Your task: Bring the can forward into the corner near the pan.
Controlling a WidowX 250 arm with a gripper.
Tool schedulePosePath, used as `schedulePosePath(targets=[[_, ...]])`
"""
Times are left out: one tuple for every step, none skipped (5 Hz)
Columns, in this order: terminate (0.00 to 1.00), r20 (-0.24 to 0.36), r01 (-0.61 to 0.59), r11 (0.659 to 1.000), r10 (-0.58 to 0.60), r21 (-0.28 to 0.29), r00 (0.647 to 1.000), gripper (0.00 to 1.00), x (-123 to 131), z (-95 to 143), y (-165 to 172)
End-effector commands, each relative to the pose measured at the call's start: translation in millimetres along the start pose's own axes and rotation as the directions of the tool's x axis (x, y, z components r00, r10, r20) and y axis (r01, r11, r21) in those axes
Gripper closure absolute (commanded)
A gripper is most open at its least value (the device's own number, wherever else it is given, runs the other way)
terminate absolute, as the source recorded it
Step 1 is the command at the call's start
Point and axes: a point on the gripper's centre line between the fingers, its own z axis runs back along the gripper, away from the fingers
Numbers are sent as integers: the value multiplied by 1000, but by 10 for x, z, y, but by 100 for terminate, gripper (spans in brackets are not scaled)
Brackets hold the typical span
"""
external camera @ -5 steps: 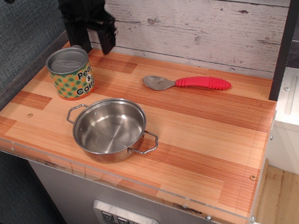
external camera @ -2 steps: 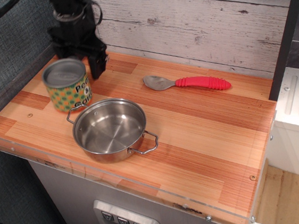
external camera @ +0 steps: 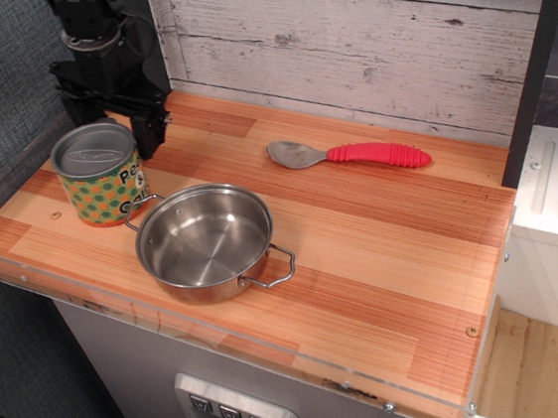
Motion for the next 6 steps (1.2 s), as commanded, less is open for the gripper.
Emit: schedulePosePath(targets=[[0, 43, -70, 996, 68, 52, 997, 0, -50, 193, 257], [0, 44, -88, 994, 86, 60, 995, 0, -156, 222, 269], [0, 48, -110, 992, 108, 55, 993, 0, -235, 247, 288], [0, 45, -129, 989, 127, 70, 991, 0, -288, 263, 308], [0, 58, -138, 989, 135, 57, 989, 0, -308, 294, 322], [0, 60, -172, 983, 168, 71, 984, 0, -280, 347, 337]])
